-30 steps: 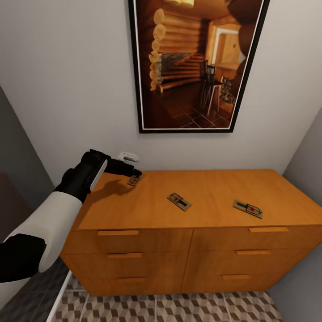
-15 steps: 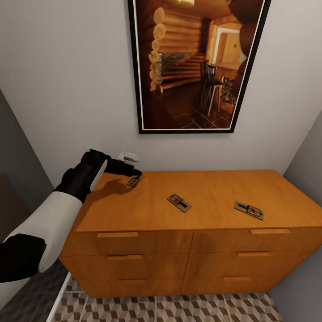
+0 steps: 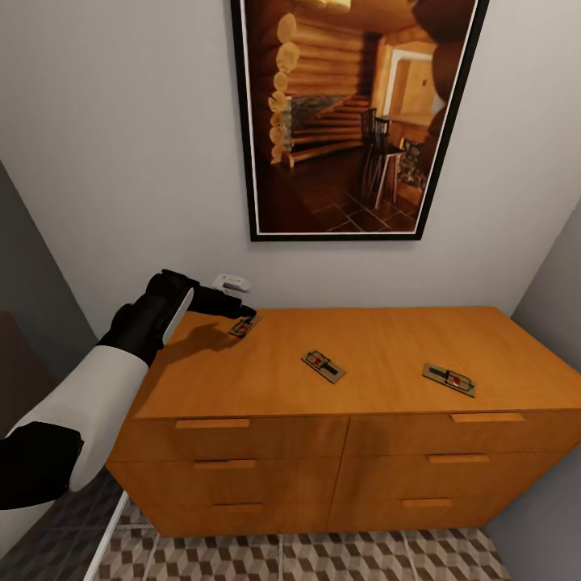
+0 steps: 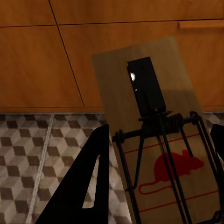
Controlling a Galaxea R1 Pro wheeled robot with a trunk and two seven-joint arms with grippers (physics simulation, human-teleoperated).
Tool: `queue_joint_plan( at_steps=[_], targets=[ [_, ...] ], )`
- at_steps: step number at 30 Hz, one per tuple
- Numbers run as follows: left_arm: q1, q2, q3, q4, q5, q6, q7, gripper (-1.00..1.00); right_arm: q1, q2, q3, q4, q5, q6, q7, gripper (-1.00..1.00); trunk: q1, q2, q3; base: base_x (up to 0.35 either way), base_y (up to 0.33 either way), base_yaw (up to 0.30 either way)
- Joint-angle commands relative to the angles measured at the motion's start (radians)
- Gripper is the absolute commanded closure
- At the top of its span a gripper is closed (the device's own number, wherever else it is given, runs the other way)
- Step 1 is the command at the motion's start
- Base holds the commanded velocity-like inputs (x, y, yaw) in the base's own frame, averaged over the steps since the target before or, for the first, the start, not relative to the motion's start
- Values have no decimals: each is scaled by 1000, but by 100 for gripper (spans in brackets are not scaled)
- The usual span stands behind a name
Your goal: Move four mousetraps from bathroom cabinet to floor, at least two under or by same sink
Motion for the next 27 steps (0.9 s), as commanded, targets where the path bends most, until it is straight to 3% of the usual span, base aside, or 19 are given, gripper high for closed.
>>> queue_joint_plan(
  at_steps=[1, 27],
  targets=[
    [-1, 1, -2, -1, -3, 3, -4, -100, -1, -1, 7, 1, -13, -3, 10, 100, 0, 0, -1, 0, 0, 0],
    [-1, 1, -2, -1, -3, 3, -4, -100, -1, 0, 7, 1, -13, -3, 10, 100, 0, 0, -17, 0, 0, 0]
  ],
)
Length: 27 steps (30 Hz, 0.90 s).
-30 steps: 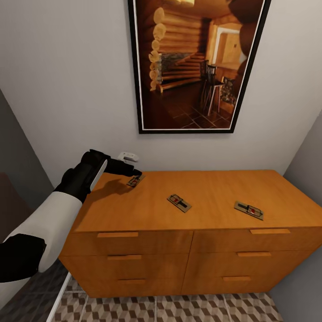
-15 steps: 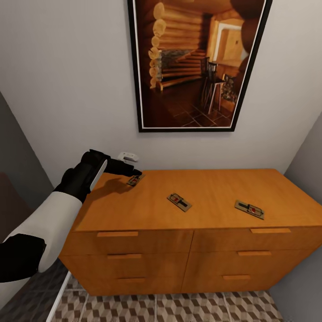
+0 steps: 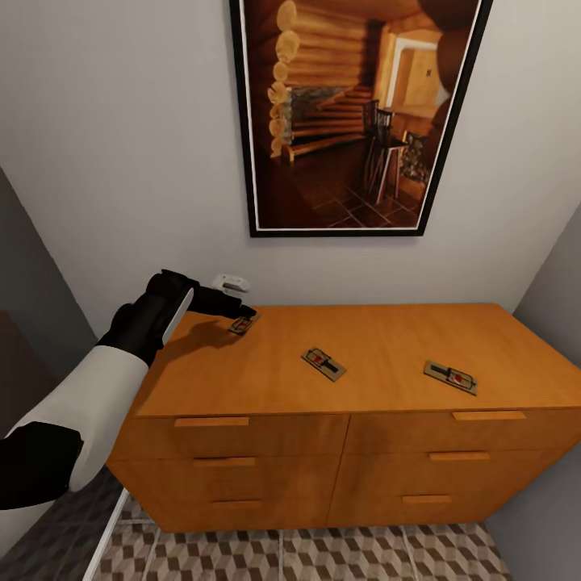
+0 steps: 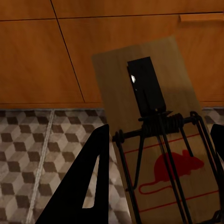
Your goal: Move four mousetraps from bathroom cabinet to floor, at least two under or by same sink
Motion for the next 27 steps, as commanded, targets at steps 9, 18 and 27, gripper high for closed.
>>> queue_joint_plan(
  at_steps=[9, 18, 27],
  targets=[
    [-1, 1, -2, -1, -3, 3, -4, -100, -1, -1, 7, 1, -13, -3, 10, 100, 0, 0, -2, 0, 0, 0],
    [-1, 1, -2, -1, -3, 3, -4, -100, -1, 0, 7, 1, -13, -3, 10, 100, 0, 0, -10, 0, 0, 0],
    [-1, 1, -2, -1, -3, 3, -4, -100, -1, 0, 7, 1, -13, -3, 10, 100, 0, 0, -12, 0, 0, 0]
  ],
)
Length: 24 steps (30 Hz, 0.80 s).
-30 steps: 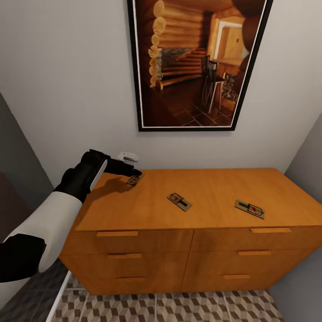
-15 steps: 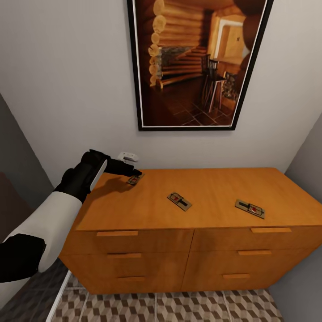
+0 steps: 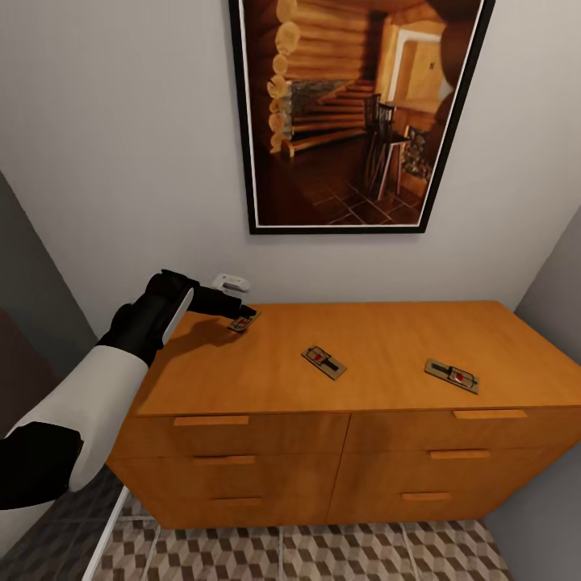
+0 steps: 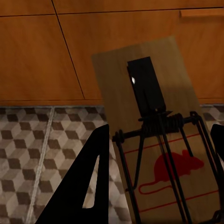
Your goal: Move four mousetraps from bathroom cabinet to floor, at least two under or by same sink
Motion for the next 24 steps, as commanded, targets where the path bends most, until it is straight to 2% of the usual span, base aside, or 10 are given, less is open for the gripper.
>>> queue_joint_plan(
  at_steps=[1, 24],
  targets=[
    [-1, 1, -2, -1, -3, 3, -4, -100, -1, 0, 7, 1, -13, -3, 10, 100, 0, 0, -1, 0, 0, 0],
    [-1, 1, -1, -1, -4, 6, -4, -100, -1, 0, 7, 1, -13, -3, 9, 100, 0, 0, -1, 0, 0, 0]
  ],
)
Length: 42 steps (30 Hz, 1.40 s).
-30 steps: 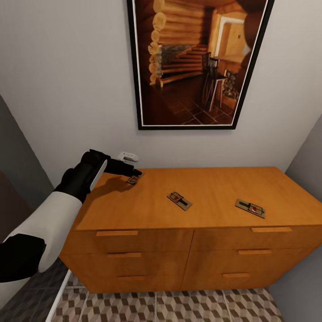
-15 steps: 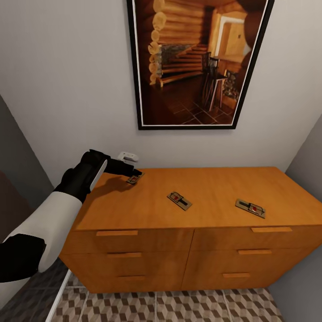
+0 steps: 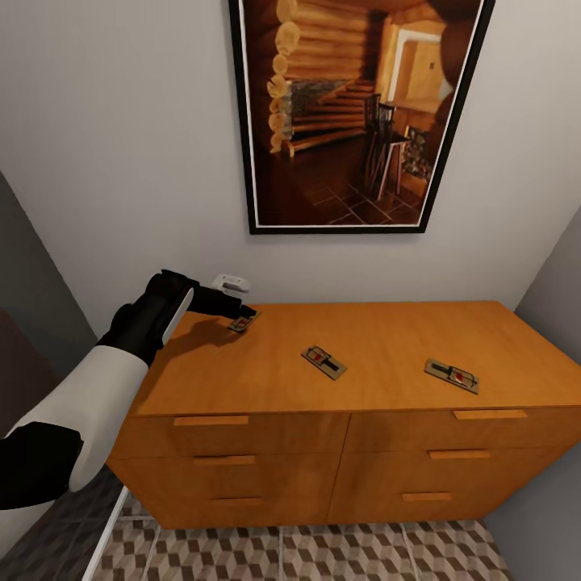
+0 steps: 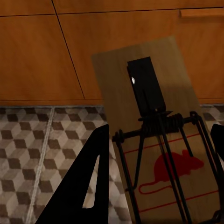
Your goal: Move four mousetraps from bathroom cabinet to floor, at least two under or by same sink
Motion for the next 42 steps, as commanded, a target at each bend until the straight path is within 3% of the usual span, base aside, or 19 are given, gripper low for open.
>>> queue_joint_plan(
  at_steps=[1, 27, 42],
  targets=[
    [-1, 1, -2, -1, -3, 3, -4, -100, -1, 0, 7, 1, -13, -3, 9, 100, 0, 0, -1, 0, 0, 0],
    [-1, -2, 6, -1, -7, 81, -3, -100, -1, 0, 7, 1, -13, -3, 9, 100, 0, 0, -1, 0, 0, 0],
    [-1, -1, 4, -1, -7, 88, -3, -100, -1, 1, 7, 1, -13, -3, 9, 100, 0, 0, -1, 0, 0, 0]
  ],
)
